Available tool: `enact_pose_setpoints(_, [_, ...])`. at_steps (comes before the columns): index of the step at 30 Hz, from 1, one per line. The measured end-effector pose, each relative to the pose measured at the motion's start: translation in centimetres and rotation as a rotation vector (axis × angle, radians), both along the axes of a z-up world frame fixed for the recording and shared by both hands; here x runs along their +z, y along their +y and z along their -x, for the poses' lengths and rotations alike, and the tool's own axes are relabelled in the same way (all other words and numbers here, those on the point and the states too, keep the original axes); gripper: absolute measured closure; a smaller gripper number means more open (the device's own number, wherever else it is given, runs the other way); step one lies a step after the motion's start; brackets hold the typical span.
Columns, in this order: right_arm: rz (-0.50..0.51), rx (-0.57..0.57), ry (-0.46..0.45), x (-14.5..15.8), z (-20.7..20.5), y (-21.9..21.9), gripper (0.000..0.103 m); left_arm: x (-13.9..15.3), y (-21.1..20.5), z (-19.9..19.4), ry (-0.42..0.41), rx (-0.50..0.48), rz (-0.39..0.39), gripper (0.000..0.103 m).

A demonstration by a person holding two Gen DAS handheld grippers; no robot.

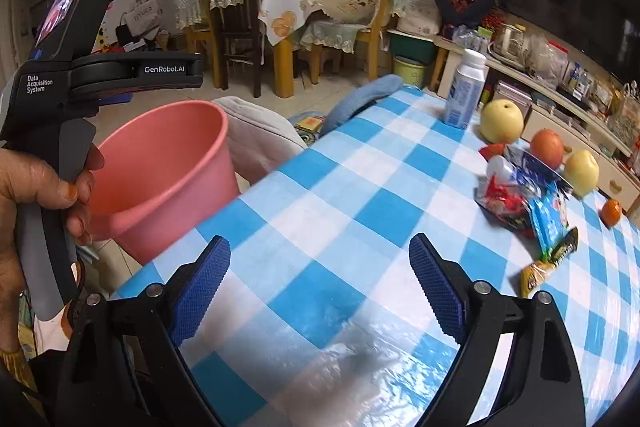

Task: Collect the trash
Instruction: 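Open both tools over the pink bucket and withdraw them toward the table, then move the left tool to the white bottle while the right tool approaches the blue cow wipes pack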

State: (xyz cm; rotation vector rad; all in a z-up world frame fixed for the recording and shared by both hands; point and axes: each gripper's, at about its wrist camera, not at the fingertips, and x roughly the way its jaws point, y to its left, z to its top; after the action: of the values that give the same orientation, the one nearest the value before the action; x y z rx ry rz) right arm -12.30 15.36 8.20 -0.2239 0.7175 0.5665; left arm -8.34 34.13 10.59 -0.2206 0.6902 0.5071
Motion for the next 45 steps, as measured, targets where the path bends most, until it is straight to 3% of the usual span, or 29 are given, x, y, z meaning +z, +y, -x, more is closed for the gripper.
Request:
enact_pose_setpoints(14, [-0.02,-0.075,0.056,-1.5,-0.3,-5.0,0.01,-0.5,-4.0,-1.9,0.059,-0.066,-0.084,0.008])
enact_pose_setpoints(26, [-0.056,-0.092,0.066,-2.3,-0.4,-8.0,0.01,-0.9,-7.0,-3.2,0.093,-0.119,-0.163,0.008])
enact_pose_setpoints(45, [-0.098,-0.21,0.086,-2.5,-2.3,-15.5,0.01,-2.2,-11.7,-5.1,0.13,-0.203,-0.257,0.008])
